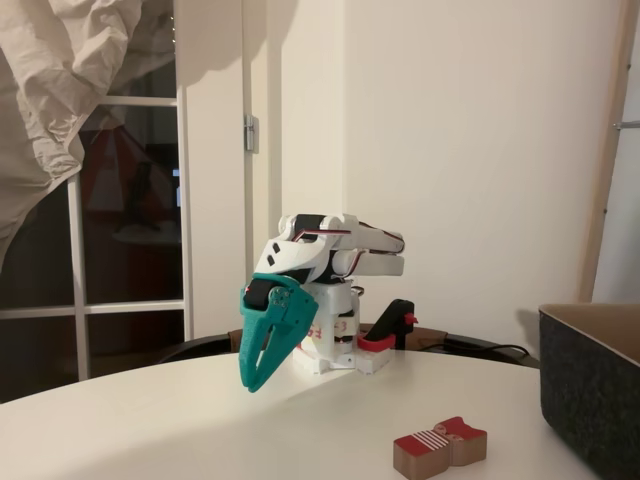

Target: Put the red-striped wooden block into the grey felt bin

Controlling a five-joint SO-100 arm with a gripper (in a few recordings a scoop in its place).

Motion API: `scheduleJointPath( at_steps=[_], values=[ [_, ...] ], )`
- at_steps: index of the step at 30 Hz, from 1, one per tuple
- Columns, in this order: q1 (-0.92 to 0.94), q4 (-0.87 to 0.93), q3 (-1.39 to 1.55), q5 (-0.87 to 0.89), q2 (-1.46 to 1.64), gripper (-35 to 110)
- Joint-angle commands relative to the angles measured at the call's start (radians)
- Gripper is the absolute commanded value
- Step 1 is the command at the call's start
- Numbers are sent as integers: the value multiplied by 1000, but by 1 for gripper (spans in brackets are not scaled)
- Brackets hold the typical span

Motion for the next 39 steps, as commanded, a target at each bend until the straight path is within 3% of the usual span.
scheduleJointPath(
  at_steps=[1,39],
  values=[
    [11,-8,6,2,35,0],
    [11,-8,6,2,35,0]
  ],
)
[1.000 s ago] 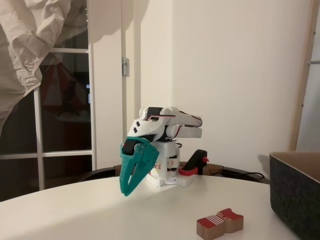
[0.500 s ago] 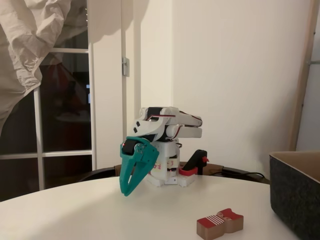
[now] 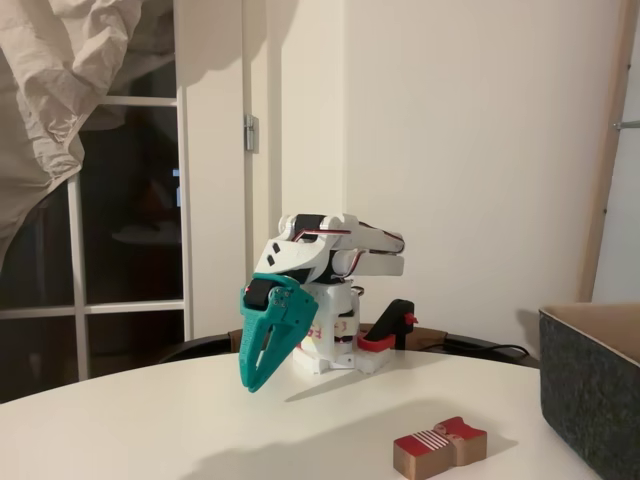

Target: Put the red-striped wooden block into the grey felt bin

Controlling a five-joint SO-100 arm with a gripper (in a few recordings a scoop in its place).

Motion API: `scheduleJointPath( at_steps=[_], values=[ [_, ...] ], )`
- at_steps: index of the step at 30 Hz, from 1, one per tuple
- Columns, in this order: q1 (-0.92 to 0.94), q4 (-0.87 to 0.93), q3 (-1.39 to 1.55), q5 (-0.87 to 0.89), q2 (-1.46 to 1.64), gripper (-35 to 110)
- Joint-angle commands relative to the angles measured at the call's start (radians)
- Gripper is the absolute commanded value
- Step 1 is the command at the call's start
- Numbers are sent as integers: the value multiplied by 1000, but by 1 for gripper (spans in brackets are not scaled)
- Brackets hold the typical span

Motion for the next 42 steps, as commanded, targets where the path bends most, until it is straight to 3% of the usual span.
scheduleJointPath(
  at_steps=[1,12,20,37,42],
  values=[
    [11,-8,6,2,35,0],
    [11,-6,2,6,29,0],
    [-38,-5,-98,158,-72,0],
    [-233,-11,-818,310,-577,1],
    [-341,-184,-927,388,-733,0]
  ],
)
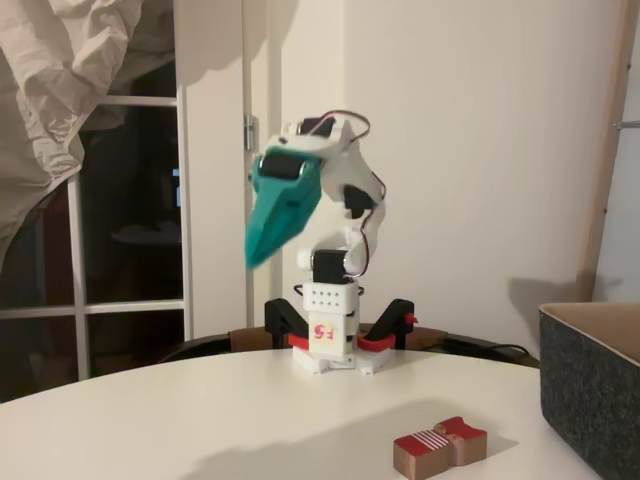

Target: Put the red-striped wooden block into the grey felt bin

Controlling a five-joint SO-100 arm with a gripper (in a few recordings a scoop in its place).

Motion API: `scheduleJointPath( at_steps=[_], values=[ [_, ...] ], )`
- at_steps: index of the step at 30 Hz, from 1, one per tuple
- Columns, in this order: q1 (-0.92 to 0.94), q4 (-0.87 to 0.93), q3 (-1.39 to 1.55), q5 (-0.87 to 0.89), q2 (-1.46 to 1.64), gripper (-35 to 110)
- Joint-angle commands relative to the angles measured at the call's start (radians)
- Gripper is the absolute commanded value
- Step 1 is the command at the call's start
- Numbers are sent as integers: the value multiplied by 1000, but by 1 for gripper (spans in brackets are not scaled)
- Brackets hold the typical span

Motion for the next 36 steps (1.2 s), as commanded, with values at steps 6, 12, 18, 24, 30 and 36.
scheduleJointPath(
  at_steps=[6,12,18,24,30,36],
  values=[
    [-216,-328,-118,195,-216,2],
    [-479,-337,-216,383,-273,7],
    [-692,-314,-268,439,-341,7],
    [-769,-35,-350,256,-448,9],
    [-782,186,-360,-23,-538,12],
    [-772,325,-367,-133,-578,22]
  ],
)
